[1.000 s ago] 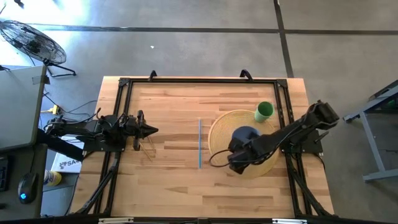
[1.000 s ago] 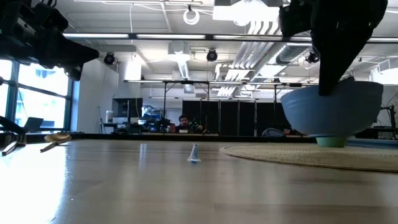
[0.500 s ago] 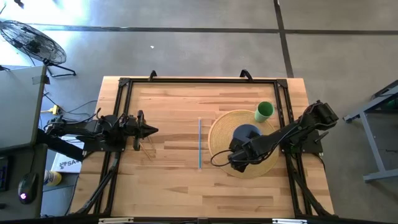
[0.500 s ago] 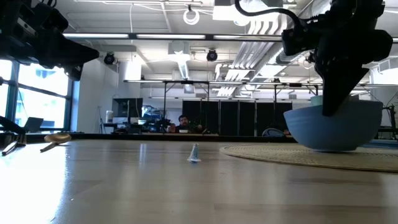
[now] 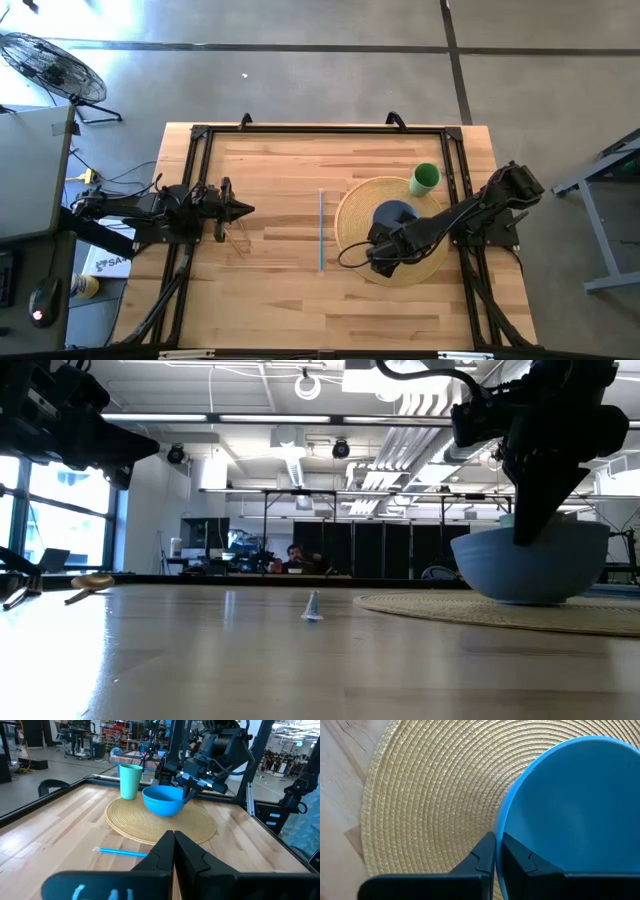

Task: Pick & Place Utensil
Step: Put the blue bowl on the table mat to the middle of the brown table mat

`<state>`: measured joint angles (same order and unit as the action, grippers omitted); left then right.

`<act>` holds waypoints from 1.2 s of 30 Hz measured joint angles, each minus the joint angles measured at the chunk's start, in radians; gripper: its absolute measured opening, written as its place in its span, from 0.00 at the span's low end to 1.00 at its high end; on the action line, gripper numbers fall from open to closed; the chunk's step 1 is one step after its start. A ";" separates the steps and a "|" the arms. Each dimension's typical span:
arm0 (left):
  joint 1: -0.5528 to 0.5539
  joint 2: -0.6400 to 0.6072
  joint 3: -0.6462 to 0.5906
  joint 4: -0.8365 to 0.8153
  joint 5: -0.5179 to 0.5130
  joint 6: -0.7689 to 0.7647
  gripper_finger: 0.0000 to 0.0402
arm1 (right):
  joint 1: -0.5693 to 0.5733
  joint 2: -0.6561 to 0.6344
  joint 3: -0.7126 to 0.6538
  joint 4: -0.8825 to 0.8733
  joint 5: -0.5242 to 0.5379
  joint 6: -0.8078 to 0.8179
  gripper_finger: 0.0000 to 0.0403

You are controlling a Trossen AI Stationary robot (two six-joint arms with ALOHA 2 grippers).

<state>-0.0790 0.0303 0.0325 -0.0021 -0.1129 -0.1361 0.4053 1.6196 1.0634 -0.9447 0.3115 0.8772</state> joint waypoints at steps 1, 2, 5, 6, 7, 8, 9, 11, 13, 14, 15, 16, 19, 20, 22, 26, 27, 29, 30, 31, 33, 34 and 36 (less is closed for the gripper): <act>0.000 0.000 0.000 0.000 0.000 0.000 0.00 | 0.000 0.000 0.000 0.000 0.000 -0.002 0.04; 0.000 0.000 0.000 0.000 0.000 0.000 0.00 | 0.000 0.000 0.000 0.000 0.000 -0.004 0.04; 0.000 0.000 0.000 0.000 0.000 0.000 0.00 | 0.000 0.000 0.000 0.000 0.000 -0.003 0.04; 0.000 0.000 0.000 0.000 0.000 0.000 0.00 | 0.000 0.000 0.000 0.000 0.000 -0.003 0.04; 0.000 0.000 0.000 0.000 0.000 0.000 0.00 | 0.000 0.000 0.000 0.000 0.000 -0.003 0.04; 0.000 0.000 0.000 0.000 0.000 0.000 0.00 | 0.000 0.000 0.000 0.000 0.000 -0.003 0.04; 0.000 0.000 0.000 0.000 0.000 0.000 0.00 | 0.000 0.000 0.000 0.000 0.000 0.000 0.04; 0.000 0.000 0.000 0.000 0.000 0.000 0.00 | 0.000 0.000 0.001 0.000 -0.004 0.002 0.04; 0.000 0.000 0.000 0.000 0.000 0.000 0.00 | 0.000 0.000 0.001 -0.003 -0.013 0.002 0.04; 0.000 0.000 0.000 0.000 0.000 0.000 0.00 | 0.000 0.000 0.001 -0.006 -0.019 0.002 0.04; 0.000 0.000 0.000 0.000 0.000 0.000 0.00 | 0.000 0.000 0.001 -0.009 -0.023 0.002 0.04; 0.000 0.000 0.000 0.000 0.000 0.000 0.00 | 0.000 0.000 0.001 -0.011 -0.024 0.001 0.04; 0.000 0.000 0.000 0.000 0.000 0.000 0.00 | 0.000 0.000 0.001 -0.012 -0.028 -0.004 0.04; 0.000 0.000 0.000 0.000 0.000 0.000 0.00 | 0.000 0.000 0.001 -0.012 -0.032 -0.005 0.04; 0.000 0.000 0.000 0.000 0.000 0.000 0.00 | 0.000 0.000 0.001 -0.012 -0.040 -0.007 0.04; 0.000 0.000 0.000 0.000 0.000 0.000 0.00 | 0.000 0.000 0.001 -0.015 -0.053 -0.020 0.04; 0.000 0.000 0.000 0.000 0.000 0.000 0.00 | 0.000 0.000 0.001 -0.015 -0.053 -0.020 0.04; 0.000 0.000 0.000 0.000 0.000 0.000 0.00 | 0.000 0.000 0.001 -0.015 -0.053 -0.021 0.04; 0.000 0.000 0.000 0.000 0.000 0.000 0.00 | 0.000 0.000 0.001 -0.015 -0.053 -0.021 0.04; 0.000 0.000 0.000 0.000 0.000 0.000 0.00 | 0.000 0.000 0.001 -0.015 -0.053 -0.021 0.04; 0.000 0.000 0.000 0.000 0.000 0.000 0.00 | 0.000 0.000 0.002 -0.016 -0.053 -0.022 0.04; 0.000 0.000 0.000 0.000 0.000 0.000 0.00 | 0.000 0.000 0.002 -0.018 -0.055 -0.022 0.04; 0.000 0.000 0.000 0.000 0.000 0.000 0.00 | 0.000 0.000 0.003 -0.029 -0.062 -0.023 0.04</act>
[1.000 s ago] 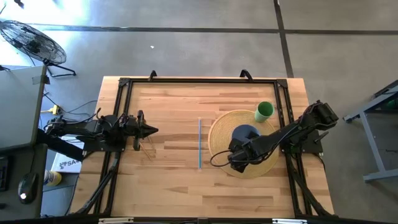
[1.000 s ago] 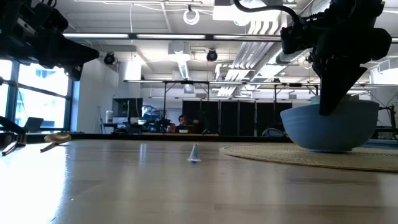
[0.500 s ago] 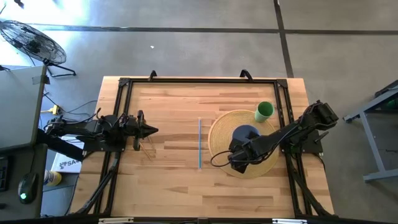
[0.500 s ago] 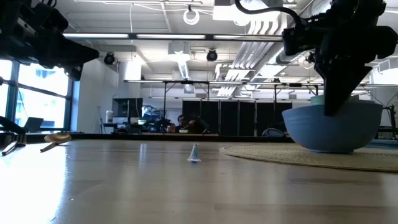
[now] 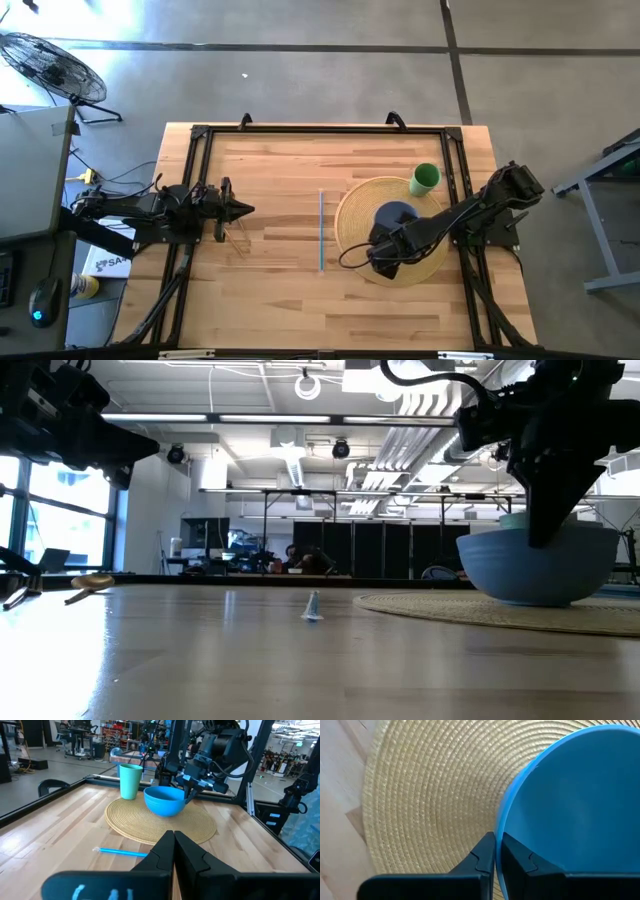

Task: Pick & Place Utensil
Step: Put the blue bowl on the table mat to the middle of the brown table mat

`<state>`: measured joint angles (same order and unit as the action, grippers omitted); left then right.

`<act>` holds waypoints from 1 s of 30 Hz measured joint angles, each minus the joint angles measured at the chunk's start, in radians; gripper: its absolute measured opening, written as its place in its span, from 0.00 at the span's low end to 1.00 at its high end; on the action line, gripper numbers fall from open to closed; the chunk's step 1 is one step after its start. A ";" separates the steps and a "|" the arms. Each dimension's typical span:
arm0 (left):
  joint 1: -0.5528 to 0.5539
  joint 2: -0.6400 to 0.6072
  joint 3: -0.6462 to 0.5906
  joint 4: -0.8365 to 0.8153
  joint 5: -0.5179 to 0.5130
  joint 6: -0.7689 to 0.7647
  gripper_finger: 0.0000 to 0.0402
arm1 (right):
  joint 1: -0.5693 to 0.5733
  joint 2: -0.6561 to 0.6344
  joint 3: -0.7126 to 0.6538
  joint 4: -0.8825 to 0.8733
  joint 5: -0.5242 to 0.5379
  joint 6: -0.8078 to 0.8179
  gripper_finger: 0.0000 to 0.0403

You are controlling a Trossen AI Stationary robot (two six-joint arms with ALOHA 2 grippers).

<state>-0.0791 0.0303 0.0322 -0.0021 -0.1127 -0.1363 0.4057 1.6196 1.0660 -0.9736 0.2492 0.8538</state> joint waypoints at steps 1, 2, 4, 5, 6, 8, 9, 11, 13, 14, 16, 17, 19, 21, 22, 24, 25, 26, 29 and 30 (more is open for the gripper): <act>0.000 0.000 0.000 0.000 0.000 0.000 0.00 | 0.000 0.000 0.000 -0.008 -0.002 0.000 0.04; 0.000 0.000 0.000 0.000 0.000 0.000 0.00 | 0.000 0.000 0.000 -0.016 -0.002 0.000 0.04; 0.000 0.000 0.000 0.000 0.000 0.000 0.00 | 0.000 0.000 0.000 -0.026 -0.004 0.000 0.04; 0.000 0.000 0.000 0.000 0.000 0.000 0.00 | 0.000 0.000 0.000 -0.026 -0.006 0.000 0.04; 0.000 0.000 0.000 0.000 0.000 0.000 0.00 | 0.000 0.000 0.000 -0.026 -0.006 0.000 0.04; 0.000 0.000 0.000 0.000 0.000 0.000 0.00 | 0.000 0.000 0.000 -0.025 -0.006 0.000 0.04; 0.000 0.000 0.000 0.000 0.000 0.000 0.00 | 0.000 0.000 0.000 -0.025 -0.006 0.000 0.04; 0.000 0.000 0.000 0.000 0.000 0.000 0.00 | 0.000 0.000 0.000 -0.026 -0.006 0.000 0.04; 0.000 0.000 0.000 0.000 0.000 0.000 0.00 | 0.000 0.000 0.000 -0.027 -0.004 -0.001 0.04; 0.000 0.000 0.000 0.000 0.000 0.000 0.00 | 0.000 0.000 0.000 -0.027 -0.001 -0.002 0.04; 0.000 0.000 0.000 0.000 0.000 0.000 0.00 | 0.000 0.000 0.000 -0.028 0.007 -0.001 0.04; 0.000 0.000 0.000 0.000 0.000 0.000 0.00 | 0.000 0.000 0.000 -0.028 0.010 -0.002 0.04; 0.000 0.000 0.000 0.000 0.000 0.000 0.00 | 0.000 -0.002 0.000 -0.028 0.011 -0.009 0.04; 0.000 0.000 0.000 0.000 0.000 0.000 0.00 | 0.000 -0.009 0.000 -0.028 0.014 -0.010 0.07; 0.000 0.000 0.000 0.000 0.000 0.000 0.00 | 0.000 -0.012 0.000 -0.028 0.018 -0.012 0.09; 0.000 0.000 0.000 0.000 0.000 0.000 0.00 | 0.000 -0.013 0.000 -0.030 0.034 -0.017 0.14; 0.000 0.000 0.000 0.000 0.000 0.000 0.00 | 0.000 -0.013 0.000 -0.032 0.035 -0.017 0.17; 0.000 0.000 0.000 0.000 0.000 0.000 0.00 | 0.000 -0.013 0.000 -0.032 0.035 -0.017 0.21; 0.000 0.000 0.000 0.000 0.000 0.000 0.00 | 0.000 -0.013 0.000 -0.030 0.035 -0.017 0.30; 0.000 0.000 0.000 0.000 0.000 0.000 0.00 | 0.000 -0.015 0.000 -0.031 0.029 -0.017 0.33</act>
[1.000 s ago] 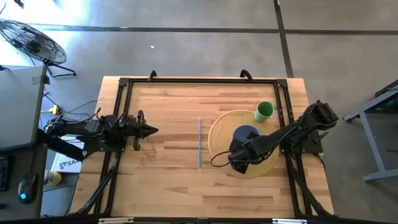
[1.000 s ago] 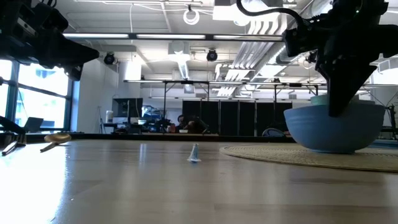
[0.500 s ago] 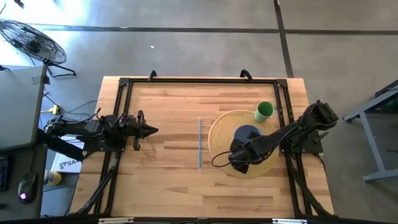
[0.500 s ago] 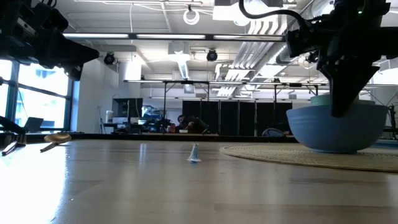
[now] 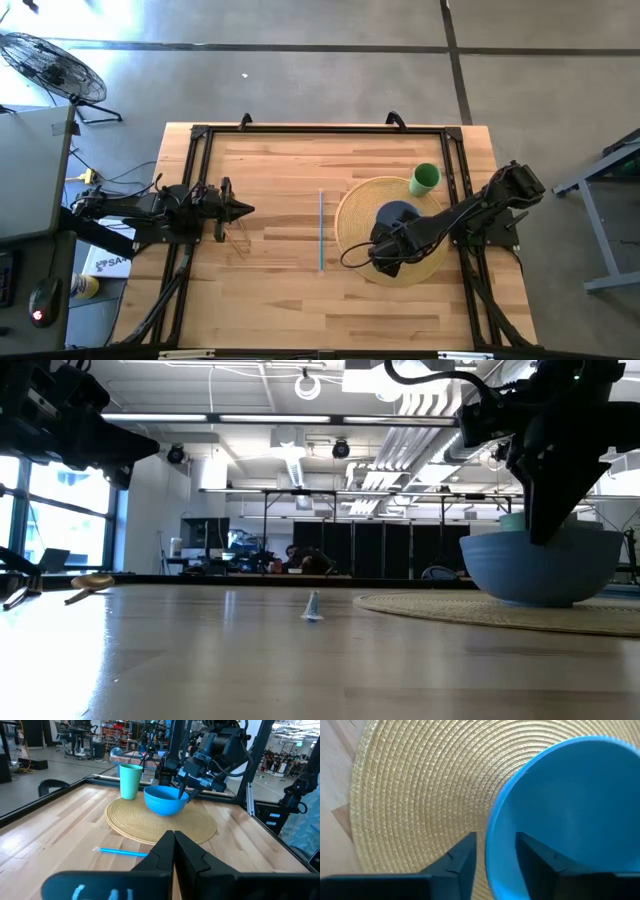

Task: Pick & Place Utensil
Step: Put the blue bowl on the table mat to the middle of the brown table mat, then put the blue straw on the green cup

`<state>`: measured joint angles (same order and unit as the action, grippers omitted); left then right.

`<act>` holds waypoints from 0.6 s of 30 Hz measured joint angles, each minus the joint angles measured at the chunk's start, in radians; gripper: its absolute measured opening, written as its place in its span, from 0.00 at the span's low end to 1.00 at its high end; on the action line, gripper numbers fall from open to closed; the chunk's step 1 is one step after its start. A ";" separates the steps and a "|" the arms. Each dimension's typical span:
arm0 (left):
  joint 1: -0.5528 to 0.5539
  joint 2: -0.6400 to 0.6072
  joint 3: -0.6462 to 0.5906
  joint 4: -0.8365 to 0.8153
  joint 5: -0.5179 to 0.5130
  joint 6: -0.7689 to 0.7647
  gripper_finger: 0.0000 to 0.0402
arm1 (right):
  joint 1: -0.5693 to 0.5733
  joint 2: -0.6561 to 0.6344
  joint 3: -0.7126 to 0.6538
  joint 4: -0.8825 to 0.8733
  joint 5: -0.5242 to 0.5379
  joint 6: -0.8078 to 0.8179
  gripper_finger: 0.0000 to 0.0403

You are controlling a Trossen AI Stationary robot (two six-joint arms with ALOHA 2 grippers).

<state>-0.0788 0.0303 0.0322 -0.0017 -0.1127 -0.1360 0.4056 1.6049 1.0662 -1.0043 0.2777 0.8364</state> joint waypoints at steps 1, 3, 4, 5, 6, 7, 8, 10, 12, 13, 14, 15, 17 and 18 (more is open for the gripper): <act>0.000 0.000 0.000 0.000 0.000 0.000 0.00 | 0.000 -0.002 0.003 -0.005 -0.011 0.000 0.35; 0.000 0.000 0.000 0.000 0.000 0.000 0.00 | 0.000 -0.004 0.023 -0.016 -0.025 0.000 0.40; 0.000 0.000 0.000 0.000 0.000 0.000 0.00 | 0.000 -0.006 0.039 -0.022 -0.023 -0.002 0.42; 0.000 0.000 0.000 0.000 0.000 0.000 0.00 | 0.000 -0.006 0.057 -0.032 -0.022 -0.006 0.43; 0.000 0.000 0.000 0.000 0.000 0.000 0.00 | 0.000 -0.006 0.077 -0.050 -0.021 -0.007 0.44; 0.000 0.000 0.000 0.000 0.000 0.000 0.00 | 0.000 -0.006 0.098 -0.072 -0.017 -0.007 0.45; 0.000 0.000 0.000 0.000 0.000 0.000 0.00 | 0.000 -0.006 0.121 -0.092 -0.007 -0.008 0.45; 0.000 0.000 0.000 0.000 0.000 0.000 0.00 | 0.000 -0.007 0.166 -0.105 0.035 -0.009 0.45; 0.000 0.000 0.000 0.000 0.000 0.000 0.00 | 0.000 -0.008 0.200 -0.085 0.087 -0.026 0.45; 0.000 0.000 0.000 0.000 0.000 0.000 0.00 | 0.000 -0.008 0.212 -0.060 0.110 -0.037 0.45; 0.000 0.000 0.000 0.000 0.000 0.000 0.00 | 0.000 -0.008 0.219 -0.022 0.131 -0.052 0.45; 0.000 0.000 0.000 0.000 0.000 0.000 0.00 | 0.000 -0.008 0.220 0.024 0.144 -0.070 0.45; 0.000 0.000 0.000 0.000 0.000 0.000 0.00 | -0.001 -0.008 0.212 0.138 0.152 -0.126 0.45; 0.000 0.000 0.000 0.000 0.000 0.000 0.00 | -0.005 -0.008 0.201 0.204 0.144 -0.158 0.45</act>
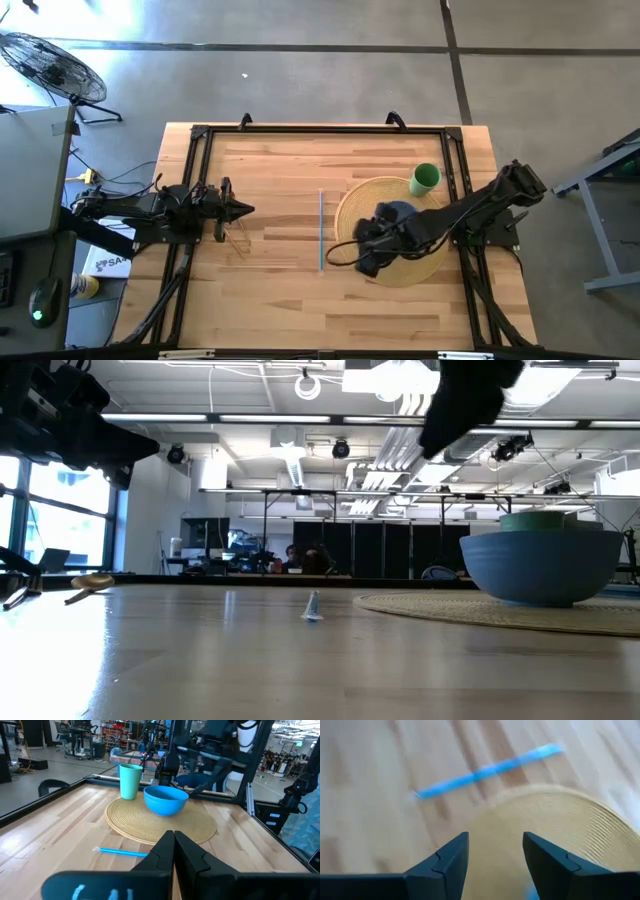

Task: Pick & Place Utensil
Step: Put the blue straw on the green cup

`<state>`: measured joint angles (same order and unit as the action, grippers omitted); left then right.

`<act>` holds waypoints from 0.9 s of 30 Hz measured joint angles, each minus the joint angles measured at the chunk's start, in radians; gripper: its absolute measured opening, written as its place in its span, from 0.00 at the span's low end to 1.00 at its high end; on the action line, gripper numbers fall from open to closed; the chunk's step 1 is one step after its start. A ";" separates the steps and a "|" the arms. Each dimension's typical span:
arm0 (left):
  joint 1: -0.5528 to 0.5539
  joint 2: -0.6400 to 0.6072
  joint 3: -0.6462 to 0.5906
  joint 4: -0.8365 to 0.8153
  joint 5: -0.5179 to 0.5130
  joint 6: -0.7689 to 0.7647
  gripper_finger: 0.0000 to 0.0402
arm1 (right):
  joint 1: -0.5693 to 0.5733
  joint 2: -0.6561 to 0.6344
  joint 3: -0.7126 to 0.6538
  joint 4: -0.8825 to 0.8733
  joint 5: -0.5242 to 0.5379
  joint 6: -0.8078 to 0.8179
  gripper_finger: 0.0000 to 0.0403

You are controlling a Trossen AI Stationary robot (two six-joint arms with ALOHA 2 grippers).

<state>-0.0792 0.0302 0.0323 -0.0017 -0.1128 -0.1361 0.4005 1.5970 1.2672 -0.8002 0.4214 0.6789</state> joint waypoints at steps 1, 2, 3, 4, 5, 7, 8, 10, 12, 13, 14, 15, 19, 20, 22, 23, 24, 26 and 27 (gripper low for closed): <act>0.000 0.000 0.000 0.000 0.000 0.000 0.00 | -0.004 0.000 -0.012 0.071 -0.012 -0.021 0.45; 0.000 0.000 0.000 0.000 0.000 0.000 0.00 | -0.010 0.000 -0.024 0.136 -0.019 -0.028 0.45; 0.000 0.000 0.000 0.000 0.000 0.000 0.00 | -0.018 0.000 -0.037 0.193 -0.025 -0.028 0.45; 0.000 0.000 0.000 0.000 0.000 0.000 0.00 | -0.029 0.005 -0.045 0.239 -0.029 -0.024 0.45; 0.000 0.000 0.000 0.000 0.000 0.000 0.00 | -0.043 0.013 -0.046 0.269 -0.027 -0.023 0.45; 0.000 0.000 0.000 0.000 0.000 0.000 0.00 | -0.074 0.040 -0.046 0.308 -0.004 -0.032 0.45; 0.000 0.000 0.000 0.000 0.000 0.000 0.00 | -0.090 0.059 -0.046 0.325 0.012 -0.038 0.45; 0.000 0.000 0.000 0.000 0.000 0.000 0.00 | -0.125 0.100 -0.047 0.361 0.019 -0.049 0.45; 0.000 0.000 0.000 0.000 0.000 0.000 0.00 | -0.160 0.142 -0.044 0.384 0.019 -0.047 0.45; 0.000 0.000 0.000 0.000 0.000 0.000 0.00 | -0.177 0.164 -0.038 0.386 0.021 -0.034 0.45; 0.000 0.000 0.000 0.000 0.000 0.000 0.00 | -0.193 0.185 -0.034 0.388 0.024 -0.018 0.45; 0.000 0.000 0.000 0.000 0.000 0.000 0.00 | -0.209 0.203 -0.033 0.388 0.031 -0.003 0.45; 0.000 0.000 0.000 0.000 0.000 0.000 0.00 | -0.265 0.267 -0.031 0.421 0.057 0.041 0.45; 0.000 0.000 0.000 0.000 0.000 0.000 0.00 | -0.279 0.282 -0.031 0.441 0.058 0.047 0.45; 0.000 0.000 0.000 0.000 0.000 0.000 0.00 | -0.303 0.317 -0.031 0.511 0.051 0.036 0.45; 0.000 0.000 0.000 0.000 0.000 0.000 0.00 | -0.314 0.335 -0.031 0.543 0.047 0.028 0.45; 0.000 0.000 0.000 0.000 0.000 0.000 0.00 | -0.325 0.353 -0.031 0.573 0.044 0.024 0.45; 0.000 0.000 0.000 0.000 0.000 0.000 0.00 | -0.345 0.391 -0.026 0.608 0.043 0.024 0.45; 0.000 0.000 0.000 0.000 0.000 0.000 0.00 | -0.354 0.410 -0.018 0.601 0.043 0.030 0.44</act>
<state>-0.0788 0.0303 0.0322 -0.0018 -0.1131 -0.1363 0.0461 2.0067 1.2491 -0.1995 0.4644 0.7088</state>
